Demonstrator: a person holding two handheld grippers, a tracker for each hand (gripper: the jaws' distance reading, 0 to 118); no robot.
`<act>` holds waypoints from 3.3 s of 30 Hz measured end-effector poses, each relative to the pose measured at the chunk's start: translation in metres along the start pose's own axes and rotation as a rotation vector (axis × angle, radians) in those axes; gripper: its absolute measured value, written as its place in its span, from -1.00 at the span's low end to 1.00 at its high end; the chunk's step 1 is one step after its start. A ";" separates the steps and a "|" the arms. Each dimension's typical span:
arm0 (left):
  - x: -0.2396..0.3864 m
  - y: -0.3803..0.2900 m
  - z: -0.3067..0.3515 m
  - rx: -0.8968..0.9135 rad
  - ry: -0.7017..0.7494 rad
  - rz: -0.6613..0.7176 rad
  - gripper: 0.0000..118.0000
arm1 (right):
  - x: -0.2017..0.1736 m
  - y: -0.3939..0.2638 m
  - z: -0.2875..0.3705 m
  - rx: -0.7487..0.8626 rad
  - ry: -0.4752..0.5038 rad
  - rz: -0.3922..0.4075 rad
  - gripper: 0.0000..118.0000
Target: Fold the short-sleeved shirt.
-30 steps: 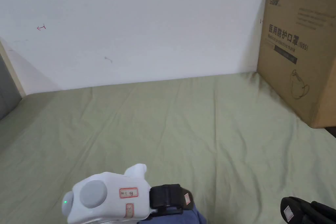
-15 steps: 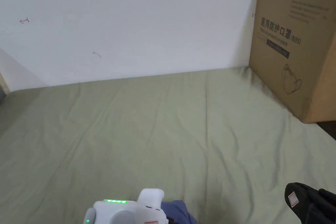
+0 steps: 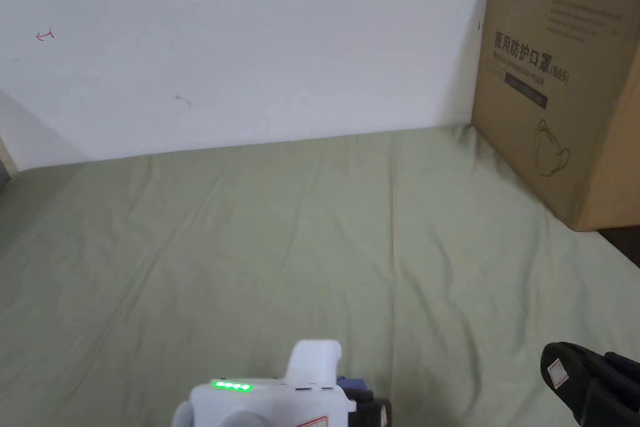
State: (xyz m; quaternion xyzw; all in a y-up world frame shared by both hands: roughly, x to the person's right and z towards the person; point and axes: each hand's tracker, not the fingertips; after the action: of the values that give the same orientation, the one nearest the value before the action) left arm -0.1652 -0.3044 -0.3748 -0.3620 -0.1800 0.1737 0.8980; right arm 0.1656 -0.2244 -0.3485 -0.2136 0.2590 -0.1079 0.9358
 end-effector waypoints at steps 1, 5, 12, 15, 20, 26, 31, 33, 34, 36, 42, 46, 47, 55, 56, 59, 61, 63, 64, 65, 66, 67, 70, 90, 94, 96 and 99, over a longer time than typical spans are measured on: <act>0.006 0.004 0.023 0.112 0.047 -0.069 -0.96 | -0.004 0.004 0.002 0.006 0.016 0.003 -0.88; 0.030 0.008 0.116 0.478 0.289 -0.219 -0.96 | -0.026 0.022 0.012 0.128 0.008 0.078 -0.88; 0.040 -0.049 0.211 0.796 0.649 -0.235 -0.97 | -0.056 0.012 0.027 0.364 -0.049 0.173 -0.88; 0.042 -0.076 0.218 0.841 0.759 -0.260 -0.97 | -0.063 -0.009 0.025 0.392 -0.189 0.261 -0.88; 0.037 -0.089 0.224 0.829 0.762 -0.226 -0.97 | -0.064 -0.015 0.024 0.344 -0.172 0.203 -0.88; 0.030 -0.081 0.217 0.769 0.725 -0.219 -0.97 | -0.070 -0.006 0.028 0.349 -0.165 0.220 -0.88; 0.015 -0.081 0.208 0.692 0.684 -0.188 -0.97 | -0.074 -0.003 -0.012 0.131 0.029 0.159 -0.88; 0.009 -0.082 0.204 0.656 0.639 -0.191 -0.97 | -0.072 -0.014 -0.060 -0.116 0.129 0.104 -0.88; 0.006 -0.081 0.201 0.634 0.621 -0.183 -0.97 | -0.067 -0.025 -0.096 -0.324 0.179 0.084 -0.88; 0.000 -0.080 0.197 0.617 0.626 -0.163 -0.97 | -0.064 -0.057 -0.146 -0.588 0.150 0.057 -0.88; -0.053 -0.075 0.193 0.486 0.511 0.026 -0.97 | -0.045 -0.115 -0.196 -0.792 0.135 0.009 -0.88; -0.137 -0.069 0.168 0.281 0.158 0.349 -0.79 | -0.026 -0.125 -0.193 -0.738 0.188 -0.036 -0.88; -0.163 -0.072 0.155 0.216 0.028 0.455 -0.40 | -0.026 -0.125 -0.194 -0.747 0.191 -0.030 -0.88; -0.250 -0.111 0.054 0.010 -0.349 0.753 1.00 | -0.015 -0.128 -0.199 -0.751 0.239 -0.060 -0.88; -0.254 -0.114 0.040 -0.013 -0.385 0.783 1.00 | -0.014 -0.128 -0.199 -0.751 0.240 -0.075 -0.88; -0.262 -0.098 0.008 0.010 -0.652 0.787 1.00 | -0.013 -0.129 -0.200 -0.752 0.240 -0.106 -0.88; -0.252 -0.096 -0.018 -0.071 -0.731 0.820 1.00 | -0.012 -0.129 -0.201 -0.753 0.240 -0.118 -0.88; -0.245 -0.092 -0.035 -0.073 -0.768 0.768 1.00 | -0.012 -0.129 -0.202 -0.755 0.240 -0.124 -0.88; -0.245 -0.093 -0.039 -0.048 -0.762 0.731 1.00 | -0.011 -0.129 -0.202 -0.755 0.240 -0.128 -0.88; -0.245 -0.097 -0.039 -0.022 -0.738 0.710 0.92 | -0.010 -0.130 -0.203 -0.754 0.241 -0.137 -0.88; -0.247 -0.099 -0.040 -0.006 -0.689 0.704 0.48 | -0.008 -0.131 -0.203 -0.753 0.242 -0.150 -0.88; -0.251 -0.103 -0.041 -0.023 -0.592 0.695 -0.30 | -0.006 -0.132 -0.203 -0.751 0.245 -0.164 -0.88; -0.242 -0.099 -0.035 -0.015 -0.527 0.678 -0.68 | -0.002 -0.135 -0.203 -0.745 0.248 -0.205 -0.88; -0.281 -0.004 0.225 -0.210 0.371 0.260 -0.66 | -0.055 -0.020 -0.061 -0.378 0.257 -0.209 -0.88; -0.318 -0.004 0.254 -0.370 0.733 0.145 -0.66 | -0.065 -0.016 -0.052 -0.384 0.243 -0.167 -0.88; -0.334 -0.010 0.258 -0.444 0.845 0.053 -0.66 | -0.067 -0.017 -0.051 -0.394 0.235 -0.169 -0.88; -0.347 -0.015 0.267 -0.472 0.992 -0.027 -0.16 | -0.073 -0.017 -0.051 -0.418 0.210 -0.204 -0.88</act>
State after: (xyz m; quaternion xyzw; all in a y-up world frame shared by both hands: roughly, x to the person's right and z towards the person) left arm -0.5857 -0.3113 -0.2532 -0.5898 0.2262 -0.0744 0.7716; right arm 0.0755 -0.2340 -0.3488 -0.4149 0.3486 -0.1675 0.8236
